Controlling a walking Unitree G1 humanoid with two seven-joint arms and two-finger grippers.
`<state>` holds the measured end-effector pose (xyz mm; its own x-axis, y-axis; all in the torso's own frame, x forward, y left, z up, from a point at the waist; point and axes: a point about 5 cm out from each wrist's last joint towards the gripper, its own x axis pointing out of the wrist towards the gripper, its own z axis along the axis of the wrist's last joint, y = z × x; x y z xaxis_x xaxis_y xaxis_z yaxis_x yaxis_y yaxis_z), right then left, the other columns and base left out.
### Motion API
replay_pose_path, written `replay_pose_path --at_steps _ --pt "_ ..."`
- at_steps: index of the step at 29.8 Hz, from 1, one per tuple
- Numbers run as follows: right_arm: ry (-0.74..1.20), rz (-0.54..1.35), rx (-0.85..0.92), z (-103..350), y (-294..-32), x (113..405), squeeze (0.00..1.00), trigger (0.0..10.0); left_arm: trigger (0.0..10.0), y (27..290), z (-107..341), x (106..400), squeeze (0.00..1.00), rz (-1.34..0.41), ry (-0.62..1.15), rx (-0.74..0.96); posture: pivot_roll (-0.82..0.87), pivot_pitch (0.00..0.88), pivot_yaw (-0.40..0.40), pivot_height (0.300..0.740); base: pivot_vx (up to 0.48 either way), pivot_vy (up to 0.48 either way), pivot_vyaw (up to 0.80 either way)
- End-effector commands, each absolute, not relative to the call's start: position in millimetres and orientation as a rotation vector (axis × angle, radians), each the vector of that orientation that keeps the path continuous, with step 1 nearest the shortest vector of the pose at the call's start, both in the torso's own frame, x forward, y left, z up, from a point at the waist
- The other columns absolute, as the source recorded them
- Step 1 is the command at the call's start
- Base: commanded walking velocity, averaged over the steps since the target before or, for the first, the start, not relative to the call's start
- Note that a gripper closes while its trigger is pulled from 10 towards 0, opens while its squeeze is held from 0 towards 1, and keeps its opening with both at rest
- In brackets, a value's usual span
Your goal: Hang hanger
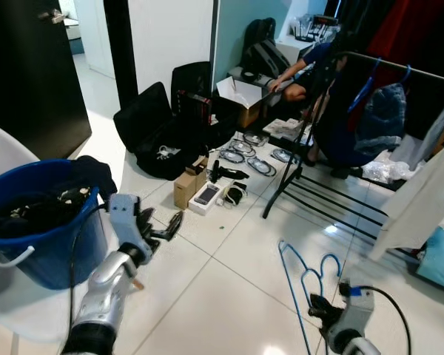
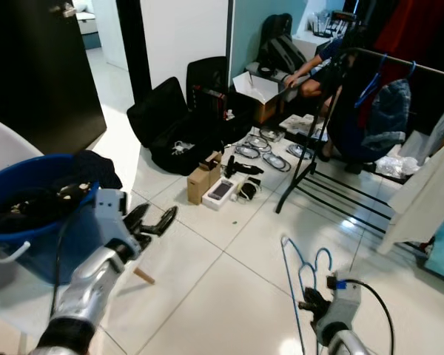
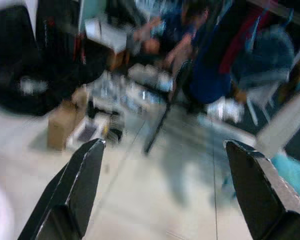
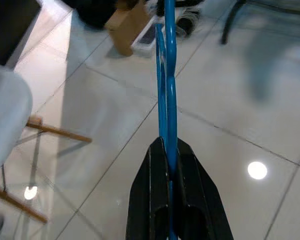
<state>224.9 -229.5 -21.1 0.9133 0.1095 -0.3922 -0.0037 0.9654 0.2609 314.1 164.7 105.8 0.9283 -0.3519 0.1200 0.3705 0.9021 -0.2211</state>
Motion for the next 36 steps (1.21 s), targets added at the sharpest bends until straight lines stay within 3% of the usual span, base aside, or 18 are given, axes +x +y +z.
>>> replay_pose_path --at_steps 1,5,18,26,36 --pt "0.401 0.057 0.241 -18 -233 228 0.0 10.0 10.0 156 115 317 0.0 -0.416 -0.1 -0.248 -0.02 0.0 -0.053 0.74 0.36 0.0 0.0" --pt "0.396 0.127 0.187 -14 -230 232 0.0 10.0 10.0 139 156 316 0.0 -0.495 -0.233 -0.256 -0.01 0.001 -0.063 0.74 0.365 0.0 0.8" --pt "0.416 0.116 0.2 -19 -233 228 0.0 10.0 10.0 117 197 312 0.0 -0.613 -0.312 -0.249 -0.01 0.002 -0.062 0.74 0.369 0.0 0.77" --pt "0.439 0.089 0.233 -23 -236 227 0.0 10.0 10.0 116 200 313 0.0 -0.616 -0.287 -0.235 -0.02 0.004 -0.059 0.74 0.361 0.0 0.3" --pt "0.442 0.132 0.203 -23 -235 228 0.0 10.0 10.0 113 185 310 0.0 -0.596 -0.183 -0.221 -0.02 0.017 -0.059 0.74 0.0 -0.037 0.08"
